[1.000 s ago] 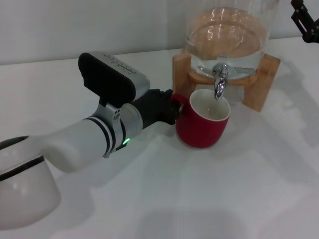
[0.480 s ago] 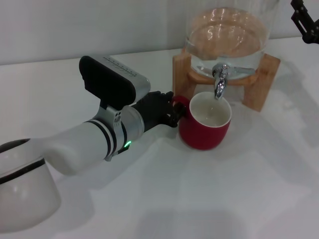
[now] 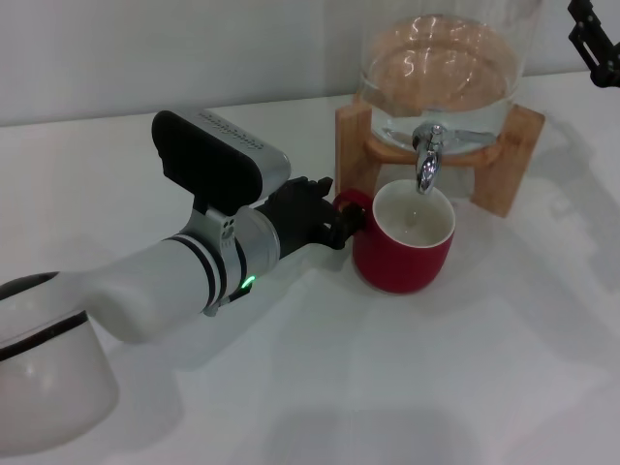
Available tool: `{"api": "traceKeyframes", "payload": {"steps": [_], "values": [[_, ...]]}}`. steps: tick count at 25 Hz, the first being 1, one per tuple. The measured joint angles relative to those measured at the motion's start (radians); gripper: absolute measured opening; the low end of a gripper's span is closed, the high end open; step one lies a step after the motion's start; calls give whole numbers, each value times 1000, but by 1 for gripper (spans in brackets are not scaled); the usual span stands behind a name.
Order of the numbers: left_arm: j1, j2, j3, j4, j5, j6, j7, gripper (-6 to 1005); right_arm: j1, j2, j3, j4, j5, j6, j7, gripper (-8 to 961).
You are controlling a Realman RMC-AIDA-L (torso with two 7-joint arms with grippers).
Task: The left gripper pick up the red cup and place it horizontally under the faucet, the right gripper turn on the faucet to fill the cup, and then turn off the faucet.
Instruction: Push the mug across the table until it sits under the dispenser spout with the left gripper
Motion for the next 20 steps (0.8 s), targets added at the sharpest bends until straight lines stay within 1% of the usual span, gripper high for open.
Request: {"api": "traceKeyframes", "payload": {"steps": [2,10,20], "values": [[1,-1,1,-1,0,0,-2,488,-1,0,0,0,0,1,0,617],[-4,2,47,-4,-1,1,-53,481,-4,0,-4,0,0,2,0,617],[38,4,46,-41,7,8,-51,482,-7,-1,-11,-1,0,-1,0,617]]}}
